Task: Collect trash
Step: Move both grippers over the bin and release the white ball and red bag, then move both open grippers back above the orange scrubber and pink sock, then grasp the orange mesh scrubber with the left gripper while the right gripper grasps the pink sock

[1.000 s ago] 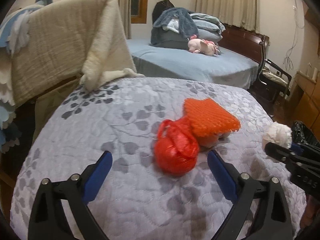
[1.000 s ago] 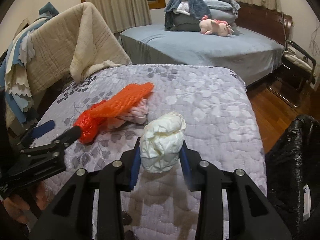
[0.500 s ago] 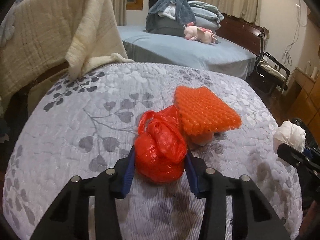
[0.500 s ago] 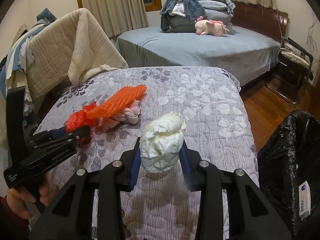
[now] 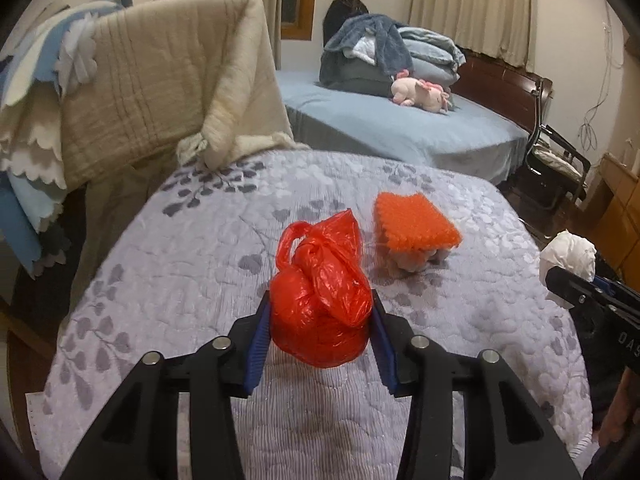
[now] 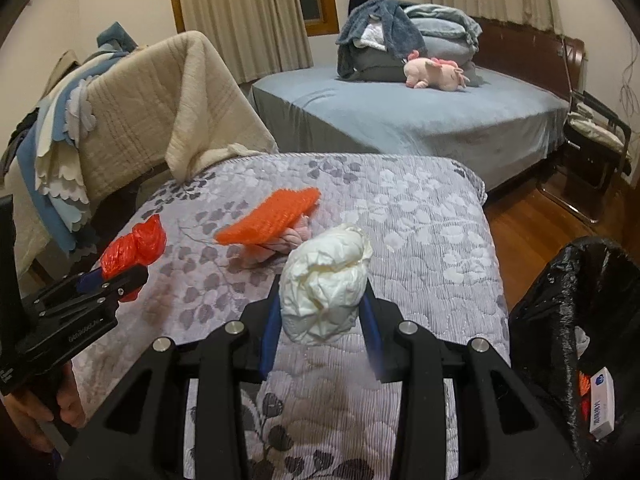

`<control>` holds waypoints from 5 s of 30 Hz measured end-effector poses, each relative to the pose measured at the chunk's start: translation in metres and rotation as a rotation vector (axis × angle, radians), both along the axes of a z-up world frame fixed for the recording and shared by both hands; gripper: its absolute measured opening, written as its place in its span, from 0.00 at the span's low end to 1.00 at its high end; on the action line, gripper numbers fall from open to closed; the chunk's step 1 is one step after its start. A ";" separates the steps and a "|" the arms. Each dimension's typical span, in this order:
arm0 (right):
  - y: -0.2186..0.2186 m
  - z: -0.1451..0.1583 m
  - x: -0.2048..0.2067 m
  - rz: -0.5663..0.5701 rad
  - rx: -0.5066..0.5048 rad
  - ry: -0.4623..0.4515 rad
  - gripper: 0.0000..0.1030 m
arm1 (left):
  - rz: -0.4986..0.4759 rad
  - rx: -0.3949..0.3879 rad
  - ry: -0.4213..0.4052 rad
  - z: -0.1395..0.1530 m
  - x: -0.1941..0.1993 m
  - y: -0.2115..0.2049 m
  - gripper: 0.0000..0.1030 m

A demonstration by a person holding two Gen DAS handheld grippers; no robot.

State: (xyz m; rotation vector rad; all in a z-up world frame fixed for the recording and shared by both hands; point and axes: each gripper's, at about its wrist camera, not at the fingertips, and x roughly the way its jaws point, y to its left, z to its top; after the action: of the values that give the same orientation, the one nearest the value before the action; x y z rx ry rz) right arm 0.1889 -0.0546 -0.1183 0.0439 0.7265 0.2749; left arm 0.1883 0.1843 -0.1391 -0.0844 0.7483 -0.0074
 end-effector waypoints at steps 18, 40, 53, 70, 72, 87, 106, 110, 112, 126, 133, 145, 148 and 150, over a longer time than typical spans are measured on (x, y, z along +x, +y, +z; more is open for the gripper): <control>-0.039 0.045 -0.052 -0.031 0.019 -0.081 0.34 | -0.062 0.017 -0.068 0.048 -0.037 -0.045 0.44; -0.154 0.068 -0.096 -0.243 0.003 -0.143 0.34 | -0.297 -0.007 -0.133 0.080 -0.044 -0.176 0.44; -0.228 0.064 -0.115 -0.405 -0.041 -0.150 0.34 | -0.460 -0.046 -0.137 0.080 -0.041 -0.259 0.44; -0.292 0.025 -0.101 -0.539 -0.089 -0.081 0.51 | -0.643 -0.076 -0.083 0.057 -0.011 -0.362 0.49; -0.297 0.023 -0.103 -0.560 -0.097 -0.078 0.59 | -0.666 -0.082 -0.067 0.054 -0.009 -0.368 0.61; -0.293 0.028 -0.121 -0.627 -0.109 -0.137 0.95 | -0.574 -0.069 -0.142 0.066 -0.022 -0.302 0.94; -0.136 0.036 -0.036 -0.292 -0.054 -0.171 0.95 | -0.146 0.026 -0.141 0.055 0.004 -0.101 0.94; -0.111 0.032 -0.013 -0.258 -0.045 -0.173 0.95 | -0.096 0.029 -0.123 0.044 0.025 -0.078 0.94; -0.102 0.030 -0.002 -0.248 -0.046 -0.171 0.95 | -0.084 0.027 -0.116 0.038 0.035 -0.071 0.94; -0.073 -0.001 0.050 -0.217 -0.081 -0.111 0.95 | -0.099 0.044 0.000 -0.017 0.109 -0.069 0.86; -0.070 -0.009 0.059 -0.211 -0.088 -0.097 0.95 | -0.149 -0.001 0.063 -0.037 0.126 -0.074 0.63; -0.052 -0.015 0.062 -0.173 -0.094 -0.081 0.95 | -0.146 -0.096 0.005 -0.014 0.118 -0.058 0.14; -0.043 -0.015 0.063 -0.159 -0.091 -0.082 0.95 | -0.128 -0.089 -0.015 -0.007 0.111 -0.048 0.12; -0.035 -0.017 0.065 -0.147 -0.083 -0.079 0.95 | -0.117 -0.087 -0.018 -0.005 0.106 -0.039 0.12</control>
State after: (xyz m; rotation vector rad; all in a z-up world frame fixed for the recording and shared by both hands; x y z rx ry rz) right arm 0.2535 -0.0894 -0.1350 0.0076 0.6521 0.1059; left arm 0.2947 0.1454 -0.1445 -0.1229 0.7336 -0.1518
